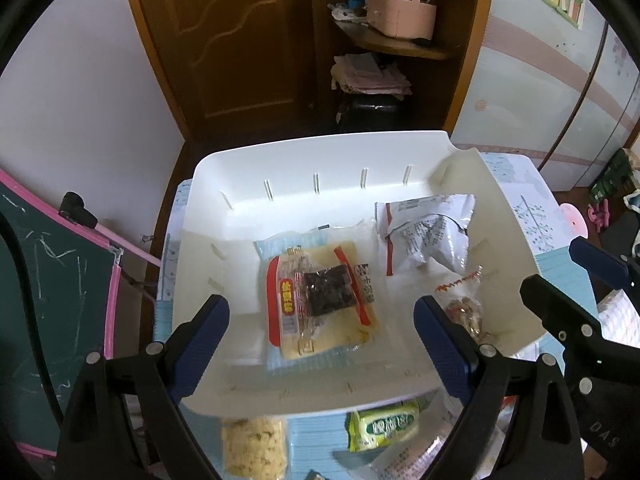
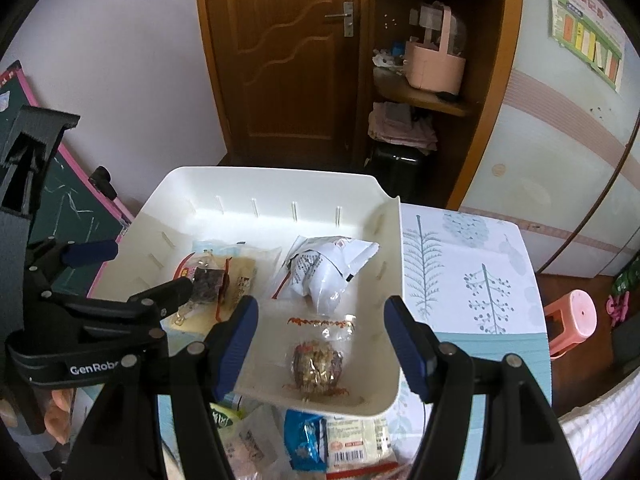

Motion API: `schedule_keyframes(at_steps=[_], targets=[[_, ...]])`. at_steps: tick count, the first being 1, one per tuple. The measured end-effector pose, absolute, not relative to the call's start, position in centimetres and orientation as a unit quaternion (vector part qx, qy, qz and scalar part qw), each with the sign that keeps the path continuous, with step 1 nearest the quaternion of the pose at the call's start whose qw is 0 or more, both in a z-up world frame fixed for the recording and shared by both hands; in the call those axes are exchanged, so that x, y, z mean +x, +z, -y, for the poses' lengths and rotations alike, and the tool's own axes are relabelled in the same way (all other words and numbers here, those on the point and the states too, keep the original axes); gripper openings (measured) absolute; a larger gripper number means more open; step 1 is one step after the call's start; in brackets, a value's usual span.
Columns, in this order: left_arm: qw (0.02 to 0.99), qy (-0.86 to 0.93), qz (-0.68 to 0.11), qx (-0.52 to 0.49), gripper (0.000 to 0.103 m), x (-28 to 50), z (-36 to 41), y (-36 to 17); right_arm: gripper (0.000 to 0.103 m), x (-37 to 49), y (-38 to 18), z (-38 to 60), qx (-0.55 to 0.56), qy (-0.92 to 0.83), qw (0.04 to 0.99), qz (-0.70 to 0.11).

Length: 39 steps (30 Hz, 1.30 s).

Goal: Organize snacks
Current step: 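Withdraw both grippers from the bin over the remaining snacks, then grasp the orange oat bar with the left gripper while the right grasps the brown wrapper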

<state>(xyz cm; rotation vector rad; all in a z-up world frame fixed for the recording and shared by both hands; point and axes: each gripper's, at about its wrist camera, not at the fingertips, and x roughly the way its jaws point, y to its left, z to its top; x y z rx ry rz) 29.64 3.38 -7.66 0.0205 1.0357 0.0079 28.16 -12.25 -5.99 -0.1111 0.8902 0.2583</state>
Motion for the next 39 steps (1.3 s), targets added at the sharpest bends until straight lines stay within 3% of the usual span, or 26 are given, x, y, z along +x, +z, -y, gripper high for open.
schedule_keyframes(at_steps=[19, 30, 39], targets=[[0.896, -0.039, -0.440, 0.044, 0.093, 18.8, 0.1, -1.4, 0.066, 19.0, -0.5, 17.7, -0.034, 0.112, 0.918, -0.379], [0.892, -0.071, -0.442, 0.057, 0.093, 14.3, 1.9, -2.7, 0.066, 13.6, -1.1, 21.6, -0.028, 0.103, 0.920, -0.378], [0.868, -0.125, -0.464, 0.128, 0.093, 12.2, 6.0, -6.7, 0.066, 11.8, -4.5, 23.5, -0.026, 0.094, 0.908, -0.407]])
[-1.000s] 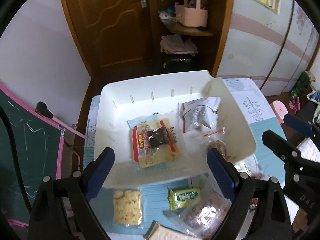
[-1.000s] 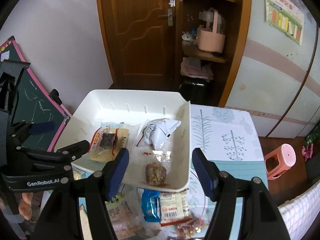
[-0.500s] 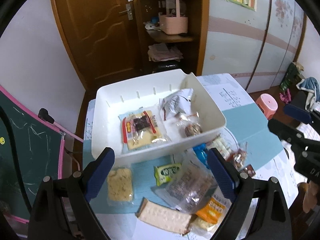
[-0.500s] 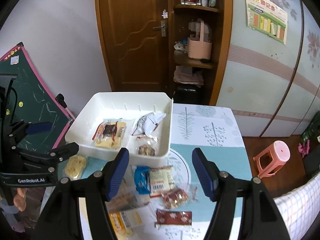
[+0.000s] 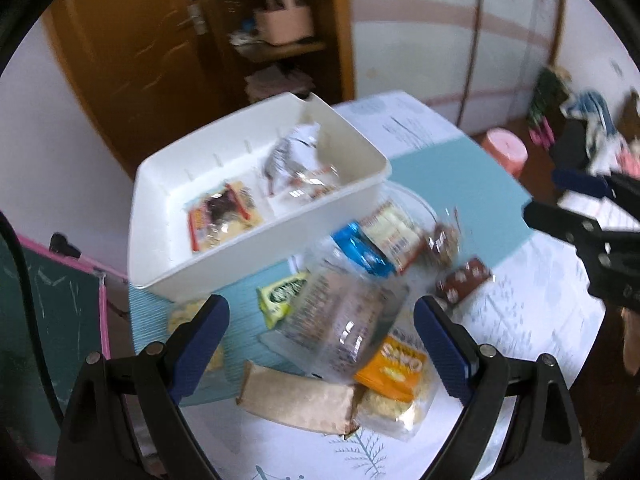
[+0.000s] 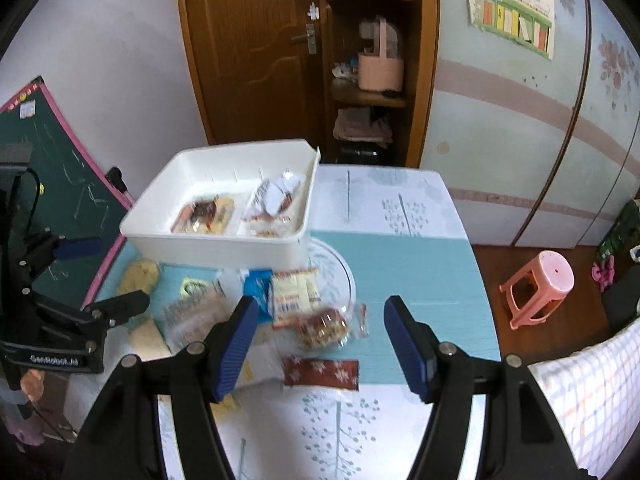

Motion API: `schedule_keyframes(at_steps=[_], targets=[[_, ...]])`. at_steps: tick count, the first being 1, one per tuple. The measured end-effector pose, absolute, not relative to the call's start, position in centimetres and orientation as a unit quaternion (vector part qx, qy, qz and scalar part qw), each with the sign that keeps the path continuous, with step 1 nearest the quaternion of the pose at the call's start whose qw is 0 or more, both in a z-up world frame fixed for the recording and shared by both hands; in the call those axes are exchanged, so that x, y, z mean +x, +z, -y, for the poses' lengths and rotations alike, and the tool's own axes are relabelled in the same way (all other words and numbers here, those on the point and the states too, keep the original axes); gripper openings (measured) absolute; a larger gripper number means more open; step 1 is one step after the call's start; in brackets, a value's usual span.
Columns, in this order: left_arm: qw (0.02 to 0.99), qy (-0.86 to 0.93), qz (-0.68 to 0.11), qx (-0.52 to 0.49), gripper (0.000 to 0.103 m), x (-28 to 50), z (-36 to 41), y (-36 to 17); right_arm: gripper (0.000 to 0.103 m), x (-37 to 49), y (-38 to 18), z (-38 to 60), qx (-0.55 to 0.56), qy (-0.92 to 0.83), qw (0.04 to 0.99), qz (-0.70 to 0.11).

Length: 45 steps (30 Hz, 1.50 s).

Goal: Organize snacks
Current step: 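Grasp the orange oat bar with the left gripper while the right grasps the brown wrapper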

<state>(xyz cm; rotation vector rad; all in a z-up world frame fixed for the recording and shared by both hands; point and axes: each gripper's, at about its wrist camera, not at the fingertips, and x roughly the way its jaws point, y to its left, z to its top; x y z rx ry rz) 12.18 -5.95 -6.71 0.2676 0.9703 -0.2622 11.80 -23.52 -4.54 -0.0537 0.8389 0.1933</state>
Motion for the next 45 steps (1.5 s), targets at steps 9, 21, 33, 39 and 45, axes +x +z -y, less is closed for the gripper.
schedule_keyframes(at_steps=[9, 21, 33, 39, 45], targets=[[0.827, -0.184, -0.501, 0.174, 0.093, 11.6, 9.7, -11.8, 0.066, 11.4, -10.6, 24.8, -0.052, 0.110, 0.884, -0.451], [0.775, -0.219, -0.550, 0.222, 0.079, 12.2, 12.3, -16.3, 0.066, 10.9, -16.2, 24.7, -0.112, 0.180, 0.855, -0.474], [0.767, -0.202, -0.541, 0.282, 0.064, 12.2, 14.3, -17.0, 0.066, 12.1, -19.3, 22.2, -0.192, 0.228, 0.834, -0.464], [0.752, -0.218, -0.563, 0.263, 0.038, 12.3, 14.1, -17.0, 0.045, 12.9, -19.3, 21.9, -0.169, 0.264, 0.824, -0.472], [0.761, -0.226, -0.572, 0.205, 0.035, 12.7, 12.2, -16.1, 0.028, 13.0, -18.9, 22.5, -0.143, 0.264, 0.827, -0.475]])
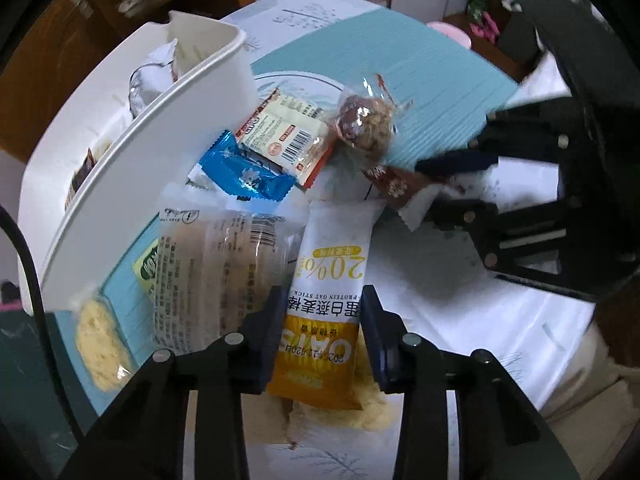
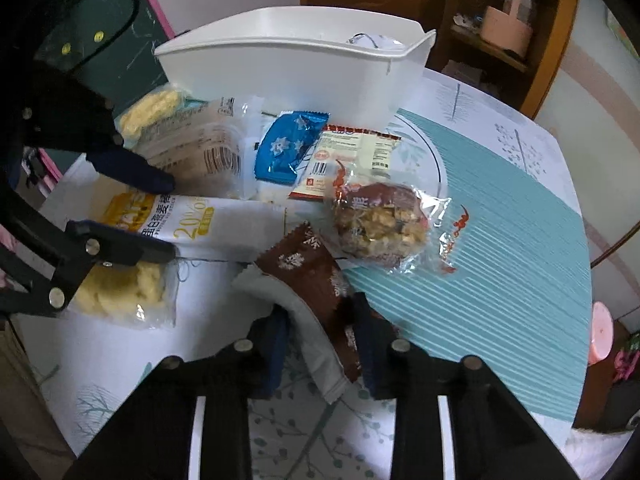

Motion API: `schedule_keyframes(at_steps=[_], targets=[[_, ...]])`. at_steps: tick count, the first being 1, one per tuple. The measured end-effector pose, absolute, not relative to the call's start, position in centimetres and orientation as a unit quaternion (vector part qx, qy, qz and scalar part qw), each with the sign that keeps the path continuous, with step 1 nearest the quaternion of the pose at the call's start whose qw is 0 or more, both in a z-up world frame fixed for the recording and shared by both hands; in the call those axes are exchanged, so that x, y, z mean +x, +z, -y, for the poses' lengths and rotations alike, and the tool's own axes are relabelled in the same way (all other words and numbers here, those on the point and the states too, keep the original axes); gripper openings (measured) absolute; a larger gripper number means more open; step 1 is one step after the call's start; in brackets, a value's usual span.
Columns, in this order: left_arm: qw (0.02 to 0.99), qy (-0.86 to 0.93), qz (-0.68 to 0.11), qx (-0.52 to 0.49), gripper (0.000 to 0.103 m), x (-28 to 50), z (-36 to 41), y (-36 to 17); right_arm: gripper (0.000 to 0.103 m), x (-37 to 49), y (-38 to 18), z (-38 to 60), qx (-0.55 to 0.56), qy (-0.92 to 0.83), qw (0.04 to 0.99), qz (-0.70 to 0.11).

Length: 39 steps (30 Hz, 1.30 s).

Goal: Organize snacks
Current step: 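Grasp the orange oat bar with the left gripper while the right grasps the brown wrapper, then carry both snacks over the white bin and release them inside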

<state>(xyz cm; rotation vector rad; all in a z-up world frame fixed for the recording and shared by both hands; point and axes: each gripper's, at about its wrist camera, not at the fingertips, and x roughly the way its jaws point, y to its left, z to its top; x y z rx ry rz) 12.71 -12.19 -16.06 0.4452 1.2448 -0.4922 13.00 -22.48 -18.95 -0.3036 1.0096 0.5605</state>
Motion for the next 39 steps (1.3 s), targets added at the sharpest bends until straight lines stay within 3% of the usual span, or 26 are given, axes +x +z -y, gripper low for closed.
schedule_keyframes(at_steps=[1, 2, 3, 27, 39], targets=[[0.764, -0.228, -0.573, 0.191, 0.035, 12.7, 11.8, -15.7, 0.027, 13.0, -18.9, 22.7, -0.131, 0.265, 0.827, -0.479], [0.766, -0.229, -0.572, 0.184, 0.004, 12.7, 11.5, -15.4, 0.026, 13.0, -18.8, 22.8, -0.124, 0.265, 0.826, -0.481], [0.766, -0.232, -0.574, 0.175, 0.008, 12.8, 11.2, -15.2, 0.025, 12.9, -18.7, 23.0, -0.119, 0.265, 0.826, -0.483], [0.840, -0.201, -0.500, 0.060, 0.003, 9.8, 4.6, -7.2, 0.024, 8.7, -12.1, 19.7, -0.102, 0.274, 0.849, -0.440], [0.900, -0.147, -0.409, 0.042, 0.003, 12.9, 0.9, 1.9, 0.024, 11.9, -5.2, 17.5, -0.070, 0.266, 0.877, -0.394]])
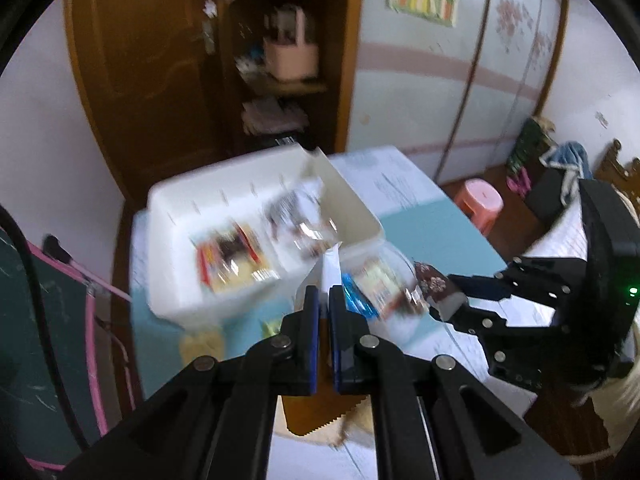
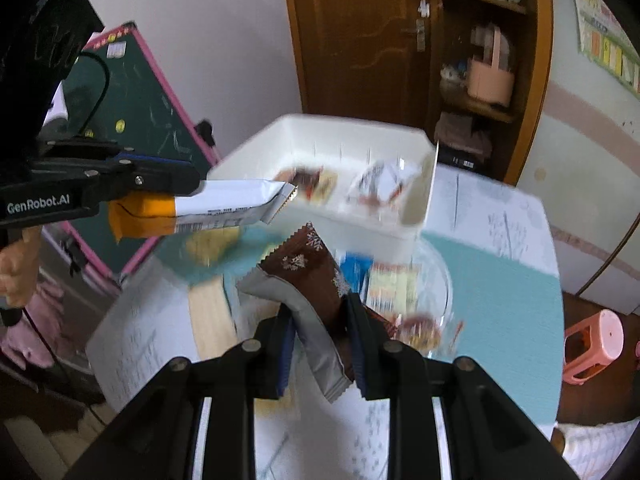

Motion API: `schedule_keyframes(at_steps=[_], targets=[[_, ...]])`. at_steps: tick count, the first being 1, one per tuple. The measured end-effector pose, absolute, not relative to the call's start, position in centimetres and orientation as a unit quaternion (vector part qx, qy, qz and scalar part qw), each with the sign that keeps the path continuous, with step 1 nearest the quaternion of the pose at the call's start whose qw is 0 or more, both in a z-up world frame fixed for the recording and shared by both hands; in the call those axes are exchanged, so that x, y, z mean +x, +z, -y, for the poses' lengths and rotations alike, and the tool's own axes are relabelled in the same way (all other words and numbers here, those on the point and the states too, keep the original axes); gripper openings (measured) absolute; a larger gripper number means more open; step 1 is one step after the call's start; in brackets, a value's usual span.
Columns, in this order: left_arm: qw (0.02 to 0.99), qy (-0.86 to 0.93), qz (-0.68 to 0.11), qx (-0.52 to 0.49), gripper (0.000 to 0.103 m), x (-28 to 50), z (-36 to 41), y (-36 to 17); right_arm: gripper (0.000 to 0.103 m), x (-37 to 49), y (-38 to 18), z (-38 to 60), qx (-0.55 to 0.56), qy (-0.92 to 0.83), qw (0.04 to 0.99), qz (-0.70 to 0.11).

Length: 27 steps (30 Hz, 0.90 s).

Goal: Organize snacks
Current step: 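Carry both snacks over the white bin and release them inside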

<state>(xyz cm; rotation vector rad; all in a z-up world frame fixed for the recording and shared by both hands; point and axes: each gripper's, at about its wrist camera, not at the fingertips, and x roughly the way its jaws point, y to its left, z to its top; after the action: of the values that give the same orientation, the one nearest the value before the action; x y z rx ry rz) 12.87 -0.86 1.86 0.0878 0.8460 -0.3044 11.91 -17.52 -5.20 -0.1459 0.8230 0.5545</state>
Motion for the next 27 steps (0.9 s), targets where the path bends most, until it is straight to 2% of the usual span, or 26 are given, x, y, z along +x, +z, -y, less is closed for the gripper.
schedule_keyframes(at_steps=[8, 14, 20, 27], targets=[[0.927, -0.109, -0.357, 0.044, 0.003, 17.5, -0.3, 7.1, 0.024, 16.3, 1.4, 15.0, -0.057, 0.251, 0.904, -0.340], [0.936, -0.085, -0.338, 0.039, 0.003, 21.0, -0.7, 8.4, 0.024, 19.4, 4.3, 13.6, -0.053, 0.231, 0.919, -0.316], [0.935, -0.064, -0.346, 0.027, 0.003, 24.7, -1.3, 7.0, 0.025, 23.5, 3.9, 13.2, -0.016, 0.215, 0.914, -0.345], [0.927, -0.041, -0.373, 0.009, 0.003, 28.4, -2.5, 3.7, 0.025, 27.8, 1.0, 13.1, 0.022, 0.197, 0.897, -0.395]])
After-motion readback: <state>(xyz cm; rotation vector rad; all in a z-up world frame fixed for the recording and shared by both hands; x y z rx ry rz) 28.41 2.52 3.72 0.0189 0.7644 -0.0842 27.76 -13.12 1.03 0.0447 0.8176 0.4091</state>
